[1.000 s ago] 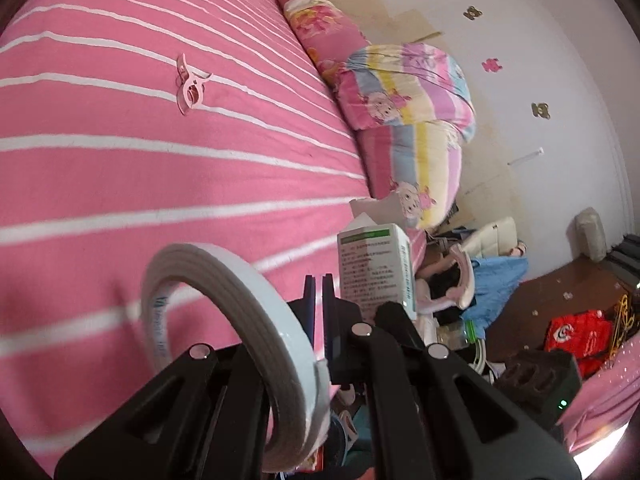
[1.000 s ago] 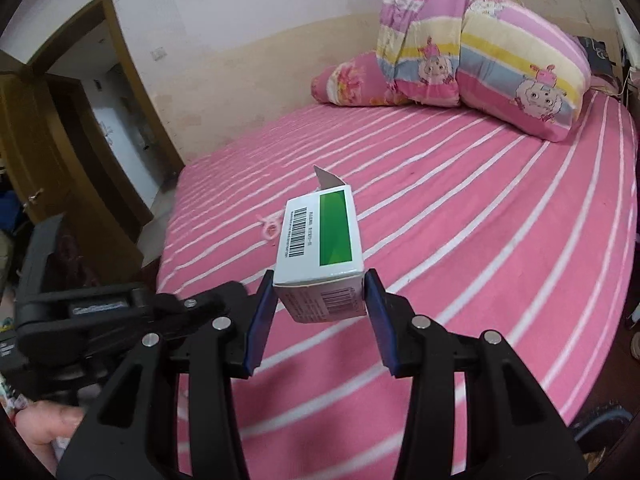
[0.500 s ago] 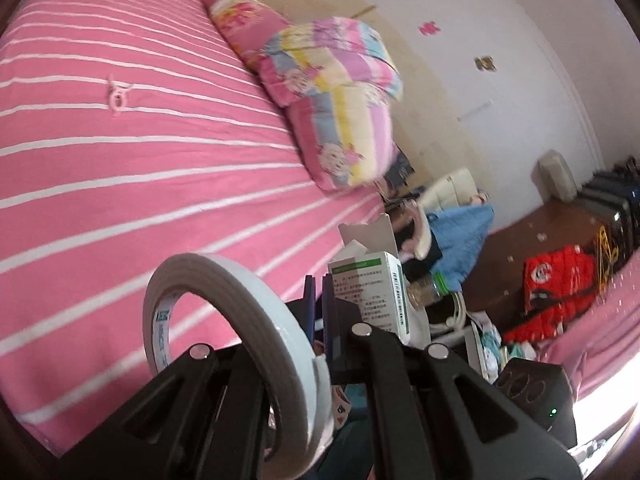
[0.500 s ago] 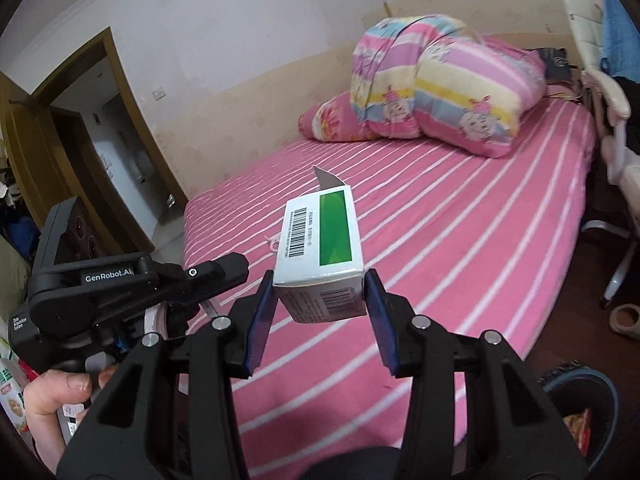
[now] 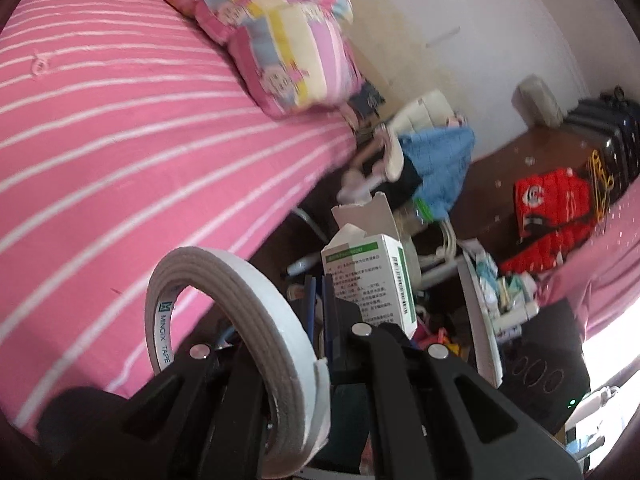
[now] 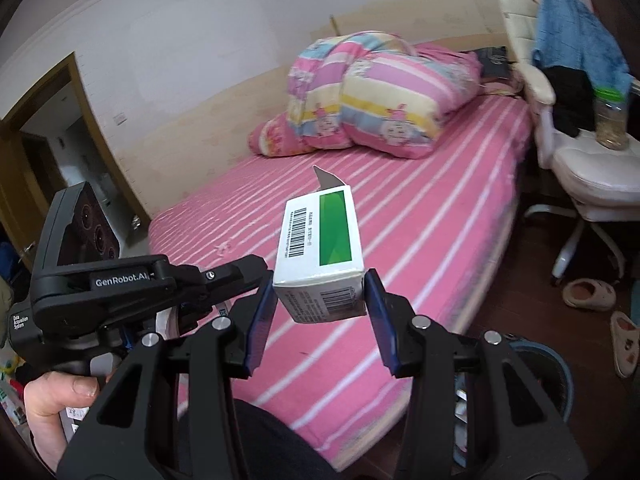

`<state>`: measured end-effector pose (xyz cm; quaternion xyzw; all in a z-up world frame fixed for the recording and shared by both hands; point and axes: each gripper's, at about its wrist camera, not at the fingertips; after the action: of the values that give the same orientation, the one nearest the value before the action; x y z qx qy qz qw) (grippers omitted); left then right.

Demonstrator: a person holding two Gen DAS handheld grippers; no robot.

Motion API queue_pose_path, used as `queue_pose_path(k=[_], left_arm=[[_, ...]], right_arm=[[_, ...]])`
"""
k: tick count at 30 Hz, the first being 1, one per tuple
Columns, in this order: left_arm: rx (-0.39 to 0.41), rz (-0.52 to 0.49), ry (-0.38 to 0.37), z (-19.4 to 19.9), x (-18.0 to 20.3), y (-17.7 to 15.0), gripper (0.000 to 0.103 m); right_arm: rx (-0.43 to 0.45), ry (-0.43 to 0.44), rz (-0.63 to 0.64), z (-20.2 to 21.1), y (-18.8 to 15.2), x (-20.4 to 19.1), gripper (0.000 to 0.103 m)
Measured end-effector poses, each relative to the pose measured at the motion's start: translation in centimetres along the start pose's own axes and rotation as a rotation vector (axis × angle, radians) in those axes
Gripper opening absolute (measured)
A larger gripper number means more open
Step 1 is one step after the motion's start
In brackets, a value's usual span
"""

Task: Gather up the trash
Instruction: 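Lift the tape roll and white-green box and carry them over the bin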

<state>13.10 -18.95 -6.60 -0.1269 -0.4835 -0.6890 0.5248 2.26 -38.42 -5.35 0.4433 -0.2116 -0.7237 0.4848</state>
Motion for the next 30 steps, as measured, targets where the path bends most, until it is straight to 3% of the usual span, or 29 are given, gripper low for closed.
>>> queue_pose_path(k=[16,30], left_arm=[[-0.299,-0.076,0.018,-15.0,2.9,-6.6,0.003],[-0.579,-0.107,0.053,-28.3,1.4,-12.6,0.003]], right_arm=[[-0.062,-0.197,-0.155,2.1,-3.7,13.8,0.045],[-0.242,-0.371,-0.311,-1.3,-10.4,23.9,0.045]])
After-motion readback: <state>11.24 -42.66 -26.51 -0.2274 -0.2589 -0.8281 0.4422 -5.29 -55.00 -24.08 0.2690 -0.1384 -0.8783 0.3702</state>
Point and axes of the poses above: each gripper's, at about its wrist camera, not at the fingertips, and z roughly against the way its jaws point, x to its right, y to its top, and after that the axes turned 5 degrees about -z, right-handed
